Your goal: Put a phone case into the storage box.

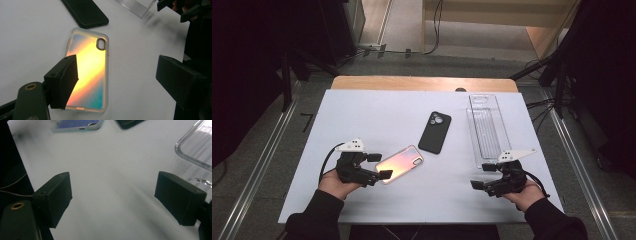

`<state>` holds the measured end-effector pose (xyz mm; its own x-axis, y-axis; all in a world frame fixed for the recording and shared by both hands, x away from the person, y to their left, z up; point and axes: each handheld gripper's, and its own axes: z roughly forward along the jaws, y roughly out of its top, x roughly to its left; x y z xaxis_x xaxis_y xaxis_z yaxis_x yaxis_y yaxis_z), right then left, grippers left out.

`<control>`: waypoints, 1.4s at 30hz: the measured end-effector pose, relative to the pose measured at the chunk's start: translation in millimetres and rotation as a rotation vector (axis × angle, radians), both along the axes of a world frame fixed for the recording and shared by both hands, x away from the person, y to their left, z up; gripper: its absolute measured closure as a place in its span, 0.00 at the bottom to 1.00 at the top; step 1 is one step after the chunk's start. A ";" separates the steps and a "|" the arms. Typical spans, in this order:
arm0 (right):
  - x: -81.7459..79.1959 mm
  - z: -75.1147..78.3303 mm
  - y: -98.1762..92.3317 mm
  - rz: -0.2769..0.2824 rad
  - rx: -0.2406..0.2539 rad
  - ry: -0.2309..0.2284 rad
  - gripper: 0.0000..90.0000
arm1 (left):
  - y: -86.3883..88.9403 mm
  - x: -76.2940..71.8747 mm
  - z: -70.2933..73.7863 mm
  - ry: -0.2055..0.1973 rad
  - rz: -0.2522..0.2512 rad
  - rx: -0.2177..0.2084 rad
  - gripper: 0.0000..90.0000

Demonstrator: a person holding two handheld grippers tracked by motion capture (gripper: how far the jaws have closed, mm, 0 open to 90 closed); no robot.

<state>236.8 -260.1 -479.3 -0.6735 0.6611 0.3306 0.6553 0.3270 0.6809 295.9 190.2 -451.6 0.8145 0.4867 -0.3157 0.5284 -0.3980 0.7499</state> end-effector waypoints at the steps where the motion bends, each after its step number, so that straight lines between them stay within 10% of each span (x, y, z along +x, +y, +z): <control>1: 0.0 -0.1 0.1 0.001 0.000 0.000 0.14 | -0.9 2.1 0.2 -0.004 0.003 -0.006 0.21; 18: -0.2 -0.5 0.2 0.003 -0.005 0.002 0.14 | -26.7 35.6 2.8 -0.028 0.019 -0.052 0.00; 42: -0.7 -0.6 0.0 0.008 -0.007 0.003 0.14 | -50.6 50.7 -24.5 -0.017 -0.035 0.103 0.00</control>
<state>236.0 -260.1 -479.9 -0.6776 0.6582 0.3281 0.6546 0.3365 0.6769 346.6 139.6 -476.1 0.8362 0.4874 -0.2514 0.5005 -0.4911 0.7130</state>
